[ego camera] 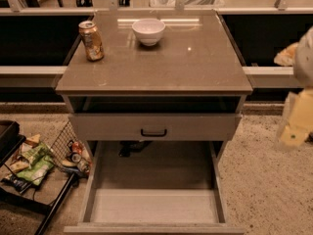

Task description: Close middle drawer

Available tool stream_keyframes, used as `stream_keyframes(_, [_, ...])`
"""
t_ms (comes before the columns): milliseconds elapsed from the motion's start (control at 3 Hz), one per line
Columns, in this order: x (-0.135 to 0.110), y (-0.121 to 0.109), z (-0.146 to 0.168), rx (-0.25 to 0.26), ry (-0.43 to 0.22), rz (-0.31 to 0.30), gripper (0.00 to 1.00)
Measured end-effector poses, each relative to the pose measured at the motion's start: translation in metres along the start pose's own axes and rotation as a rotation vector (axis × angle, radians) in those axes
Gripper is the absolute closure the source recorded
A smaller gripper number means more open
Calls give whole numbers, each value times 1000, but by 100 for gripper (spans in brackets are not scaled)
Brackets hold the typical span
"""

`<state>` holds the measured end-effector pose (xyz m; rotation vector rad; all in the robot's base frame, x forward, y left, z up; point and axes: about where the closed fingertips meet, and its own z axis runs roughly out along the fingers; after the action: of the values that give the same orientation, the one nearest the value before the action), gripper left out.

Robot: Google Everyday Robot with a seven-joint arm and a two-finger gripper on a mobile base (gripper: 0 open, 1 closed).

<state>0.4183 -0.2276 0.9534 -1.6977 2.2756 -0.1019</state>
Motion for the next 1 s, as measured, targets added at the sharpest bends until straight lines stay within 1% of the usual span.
stream_keyframes(333, [41, 36, 19, 46, 31, 60, 0])
stream_keyframes(667, [76, 71, 48, 99, 49, 91, 0])
stream_keyframes(1000, [100, 104, 105, 102, 56, 106, 0])
